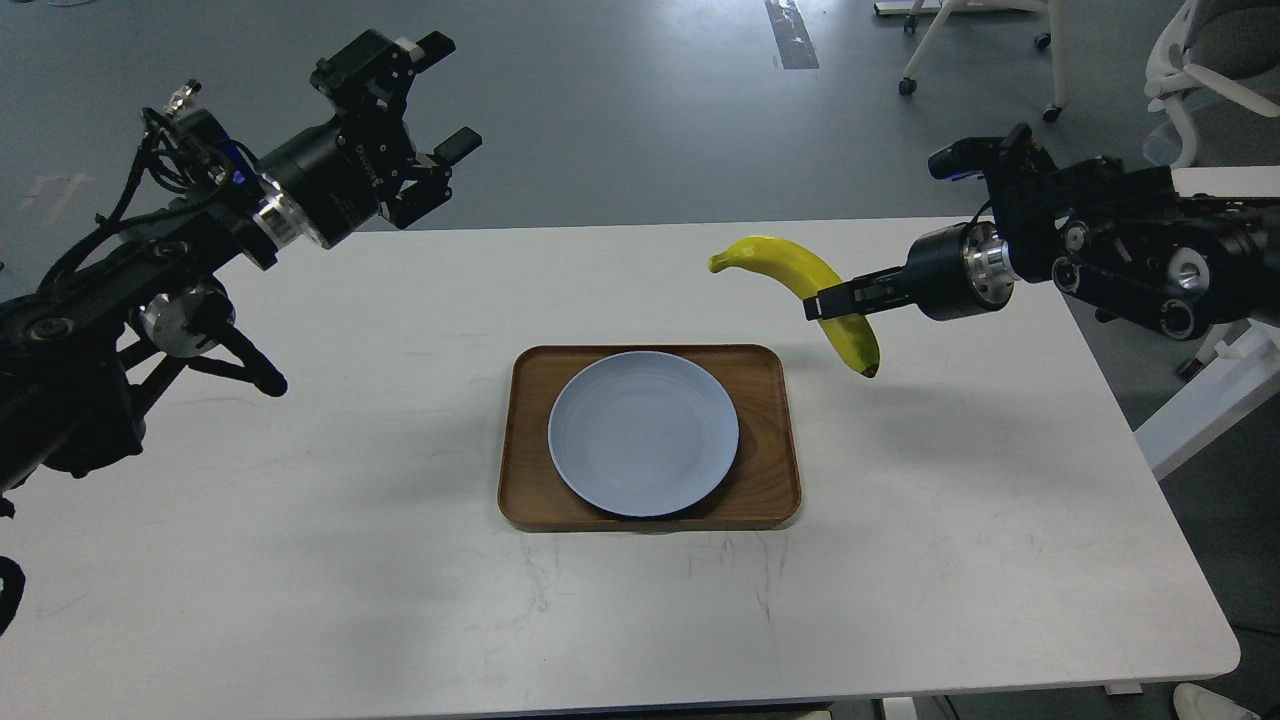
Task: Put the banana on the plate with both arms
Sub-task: 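Lift the banana with the right gripper and carry it over the plate, then lower the banana onto the plate and open the right gripper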
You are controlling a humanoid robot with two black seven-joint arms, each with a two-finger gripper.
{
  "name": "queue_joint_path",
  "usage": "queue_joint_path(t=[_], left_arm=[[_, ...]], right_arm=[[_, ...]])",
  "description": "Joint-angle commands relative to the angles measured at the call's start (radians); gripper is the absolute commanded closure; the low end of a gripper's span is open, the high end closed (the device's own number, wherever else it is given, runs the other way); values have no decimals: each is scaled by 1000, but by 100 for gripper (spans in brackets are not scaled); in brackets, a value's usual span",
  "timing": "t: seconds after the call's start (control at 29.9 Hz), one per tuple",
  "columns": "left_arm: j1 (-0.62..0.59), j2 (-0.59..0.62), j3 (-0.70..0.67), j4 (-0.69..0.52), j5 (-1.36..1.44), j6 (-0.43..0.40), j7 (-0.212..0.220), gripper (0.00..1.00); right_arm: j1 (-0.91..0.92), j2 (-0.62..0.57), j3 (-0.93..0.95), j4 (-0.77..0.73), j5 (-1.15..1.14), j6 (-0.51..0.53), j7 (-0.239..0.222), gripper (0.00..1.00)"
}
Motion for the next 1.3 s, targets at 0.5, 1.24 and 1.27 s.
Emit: queue_joint_path(t=[0.5, 1.24, 1.27], left_arm=[[0, -2, -1, 0, 0, 2, 0, 1], [2, -2, 0, 0, 0, 0, 0, 1], [2, -2, -1, 0, 0, 0, 0, 1]], right_arm=[[-101, 264, -49, -117, -1, -1, 0, 82], [-119, 380, -52, -220, 0, -1, 0, 72], [-118, 380, -52, -223, 0, -1, 0, 70]])
